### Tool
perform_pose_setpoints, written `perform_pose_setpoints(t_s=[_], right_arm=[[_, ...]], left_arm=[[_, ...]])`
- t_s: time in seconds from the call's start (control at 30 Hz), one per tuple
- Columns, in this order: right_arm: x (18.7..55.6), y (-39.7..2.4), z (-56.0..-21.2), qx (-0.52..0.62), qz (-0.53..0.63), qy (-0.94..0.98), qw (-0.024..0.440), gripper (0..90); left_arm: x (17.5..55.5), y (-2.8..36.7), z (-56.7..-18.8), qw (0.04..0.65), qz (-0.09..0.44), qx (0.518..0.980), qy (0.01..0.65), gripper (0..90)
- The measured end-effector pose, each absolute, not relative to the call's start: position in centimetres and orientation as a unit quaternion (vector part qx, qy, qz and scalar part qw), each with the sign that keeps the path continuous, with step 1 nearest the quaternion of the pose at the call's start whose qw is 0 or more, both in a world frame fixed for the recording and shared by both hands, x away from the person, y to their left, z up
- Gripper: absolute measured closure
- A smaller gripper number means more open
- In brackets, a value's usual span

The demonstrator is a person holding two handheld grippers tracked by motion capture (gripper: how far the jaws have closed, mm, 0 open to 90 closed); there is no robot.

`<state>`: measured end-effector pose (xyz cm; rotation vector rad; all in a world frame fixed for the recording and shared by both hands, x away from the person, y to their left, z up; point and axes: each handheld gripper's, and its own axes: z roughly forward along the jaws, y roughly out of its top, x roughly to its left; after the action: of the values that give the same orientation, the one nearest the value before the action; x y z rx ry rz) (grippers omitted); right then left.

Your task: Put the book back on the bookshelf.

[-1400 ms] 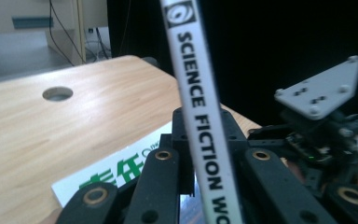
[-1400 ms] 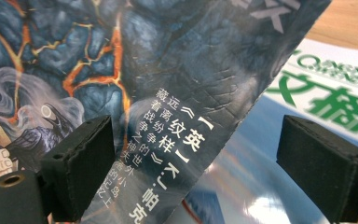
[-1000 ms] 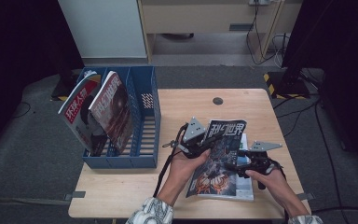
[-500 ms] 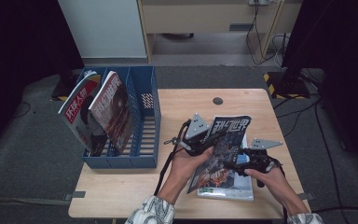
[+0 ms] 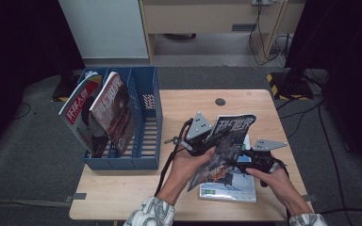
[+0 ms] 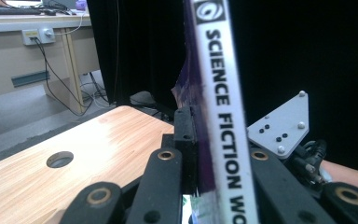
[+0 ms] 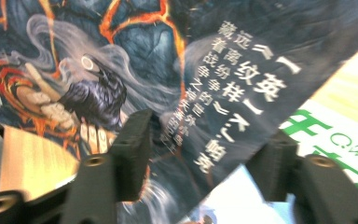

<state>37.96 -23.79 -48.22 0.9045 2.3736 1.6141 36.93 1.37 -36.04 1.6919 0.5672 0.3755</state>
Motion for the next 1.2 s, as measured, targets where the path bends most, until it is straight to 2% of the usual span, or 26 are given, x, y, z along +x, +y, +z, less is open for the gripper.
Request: perform_pose_setpoints(t_s=[0.13,0.47,0.93,1.2], right_arm=[[37.7,-24.1,-47.6,0.294,0.524,0.796,0.078,63.0],[37.9,-24.9,-45.1,0.288,0.509,0.805,0.101,82.3],[37.8,-24.6,-42.6,0.257,0.456,0.838,0.153,82.8],[37.6,-24.4,-42.2,0.242,0.450,0.845,0.157,82.9]], left_arm=[[37.0,1.8,-36.0,0.614,0.170,0.731,0.245,82.1],[37.3,3.2,-35.8,0.616,0.178,0.725,0.250,82.2],[37.5,4.6,-36.3,0.630,0.179,0.712,0.252,81.7],[37.4,5.3,-36.4,0.641,0.166,0.710,0.242,77.4]])
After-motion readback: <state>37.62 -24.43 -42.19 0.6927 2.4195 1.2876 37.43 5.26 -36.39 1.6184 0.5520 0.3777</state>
